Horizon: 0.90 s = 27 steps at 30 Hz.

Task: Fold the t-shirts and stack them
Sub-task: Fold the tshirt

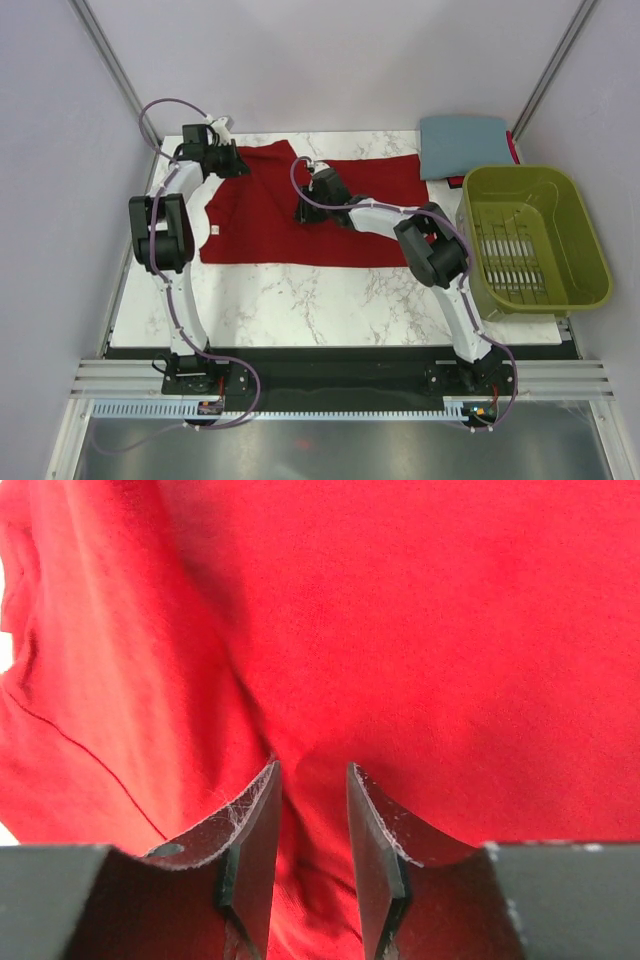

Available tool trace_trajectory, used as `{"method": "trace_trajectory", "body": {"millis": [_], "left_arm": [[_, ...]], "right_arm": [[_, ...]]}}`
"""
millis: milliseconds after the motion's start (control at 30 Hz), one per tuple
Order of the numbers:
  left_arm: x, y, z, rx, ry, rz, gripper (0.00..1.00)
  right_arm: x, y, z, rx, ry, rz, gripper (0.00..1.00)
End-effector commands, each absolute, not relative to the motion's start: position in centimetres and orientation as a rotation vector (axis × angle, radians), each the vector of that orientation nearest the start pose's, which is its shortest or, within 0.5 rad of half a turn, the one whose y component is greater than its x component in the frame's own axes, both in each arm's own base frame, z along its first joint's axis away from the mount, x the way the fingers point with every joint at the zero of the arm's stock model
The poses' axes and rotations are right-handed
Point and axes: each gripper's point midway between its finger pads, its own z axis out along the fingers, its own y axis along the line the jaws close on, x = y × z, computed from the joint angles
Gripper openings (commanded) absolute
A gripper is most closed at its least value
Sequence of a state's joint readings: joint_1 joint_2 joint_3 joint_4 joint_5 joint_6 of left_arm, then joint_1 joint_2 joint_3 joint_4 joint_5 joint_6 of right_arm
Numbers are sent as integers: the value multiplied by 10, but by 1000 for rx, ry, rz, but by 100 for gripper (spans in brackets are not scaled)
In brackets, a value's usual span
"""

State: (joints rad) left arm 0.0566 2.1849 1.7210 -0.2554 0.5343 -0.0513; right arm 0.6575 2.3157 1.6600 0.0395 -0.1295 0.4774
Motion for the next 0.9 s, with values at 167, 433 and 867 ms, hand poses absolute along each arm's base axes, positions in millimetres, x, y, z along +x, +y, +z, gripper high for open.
{"method": "trace_trajectory", "body": {"millis": [167,433,867], "left_arm": [[588,-78,107,323,2142,-590,2],[601,-62,114,232,2168,-433,25],[460,-71,105,5,2470,-313,37]], "right_arm": [[469,375,113,-121,2078,664,40],[458,362,122,-126,2088,634,40],[387,278,103,-13,2329,373,38]]}}
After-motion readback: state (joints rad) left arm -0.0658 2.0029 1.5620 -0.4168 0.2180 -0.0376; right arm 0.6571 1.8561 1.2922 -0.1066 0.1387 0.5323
